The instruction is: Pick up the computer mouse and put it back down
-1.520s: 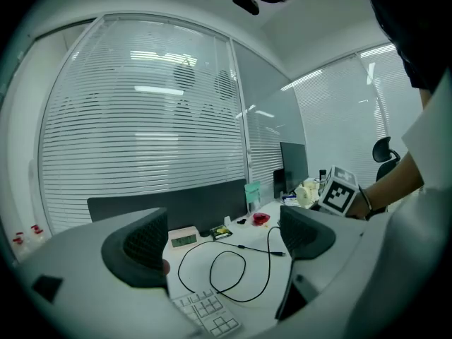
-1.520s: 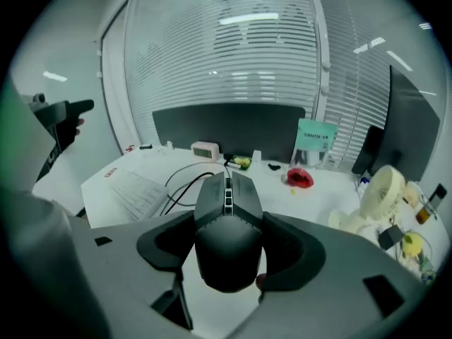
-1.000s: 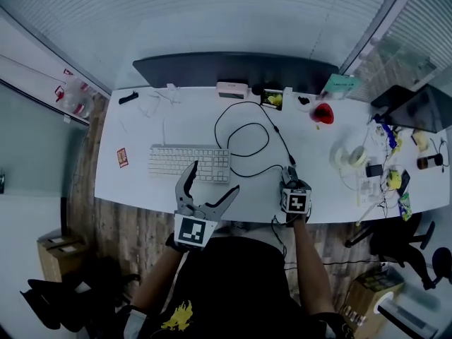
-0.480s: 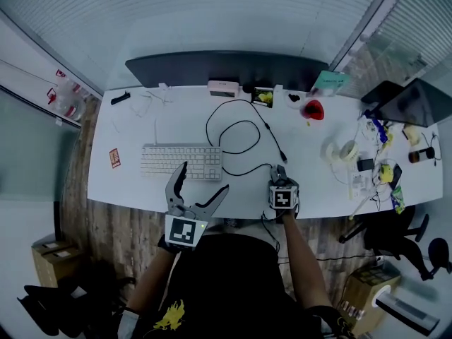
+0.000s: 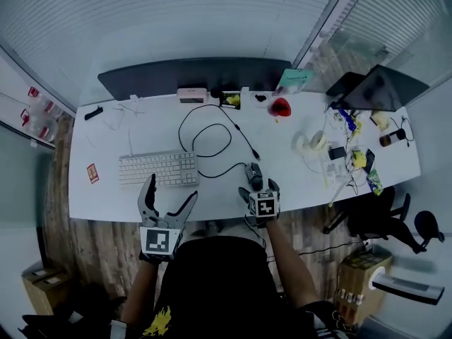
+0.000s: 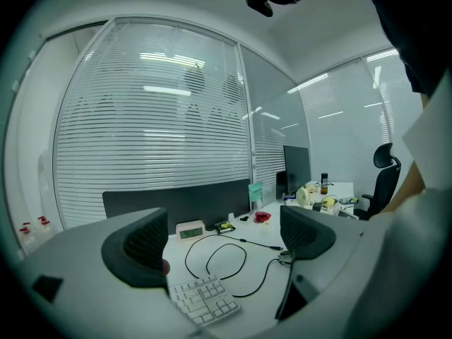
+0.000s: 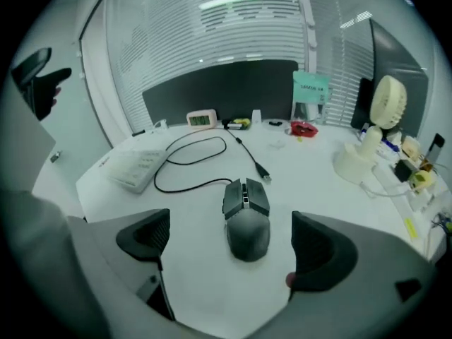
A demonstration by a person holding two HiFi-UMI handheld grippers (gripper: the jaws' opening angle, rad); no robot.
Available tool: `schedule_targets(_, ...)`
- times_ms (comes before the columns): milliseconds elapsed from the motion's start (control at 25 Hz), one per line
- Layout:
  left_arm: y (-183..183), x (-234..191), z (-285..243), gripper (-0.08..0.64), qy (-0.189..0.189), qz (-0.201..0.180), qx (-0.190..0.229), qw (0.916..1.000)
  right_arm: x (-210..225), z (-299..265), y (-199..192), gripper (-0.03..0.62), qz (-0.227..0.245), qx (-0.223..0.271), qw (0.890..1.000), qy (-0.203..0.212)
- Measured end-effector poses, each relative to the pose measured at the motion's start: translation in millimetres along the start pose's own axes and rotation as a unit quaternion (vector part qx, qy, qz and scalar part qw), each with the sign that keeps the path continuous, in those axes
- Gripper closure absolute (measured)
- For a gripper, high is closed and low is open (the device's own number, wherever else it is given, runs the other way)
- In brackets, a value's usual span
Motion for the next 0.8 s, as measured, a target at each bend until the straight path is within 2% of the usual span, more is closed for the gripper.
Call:
schedule_targets(80,-2,-1,3,0.054,-0.009,0.007,-0.002,0.9999,-4,31,2,0.060,-0.008,0.025,1.000,-0.002)
schedule_targets(240,-11,5,13,0.054,-0.049,0.011,-0.055,0.9972,-8,99,13,0.084,-0.033,0.086,0.996,-0.008)
schedule_targets(280,-11,8,17,0.054,-0.055,0.020,-0.057,0.9967,-9,117,17,0.091,-0.037,0.102,0.994,-0.009)
schedule_targets(400,2,22,28,0.055,-0.064,0.030,-0.039,0.9968,-15,167,32,0.115,-0.037,0.162,0.986,-0.003)
schedule_targets(520,22,43,40,0.064,-0.075,-0.005,-0.017,0.9970,-25,218,36,0.161,-0.026,0.218,0.975,0.019)
schedule_targets(600,40,58,55,0.079,-0.071,-0.011,-0.003,0.9974,-32,252,32,0.179,-0.010,0.245,0.969,0.031)
schedule_targets(680,55,74,74,0.120,-0.066,-0.005,0.025,0.9975,-38,288,24,0.191,0.004,0.274,0.961,0.043)
schedule_targets(800,72,107,108,0.255,-0.058,-0.012,0.056,0.9966,-44,348,-4,0.283,0.018,0.315,0.947,0.058)
Point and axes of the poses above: the fingertips, and each gripper's own axes: z backward along the fingers, x to its right, y out of its top, the point moved 9 cm from there along z, backward along the fingers, and after that the axes turned 13 degrees about -z, right-handed, at the moved point
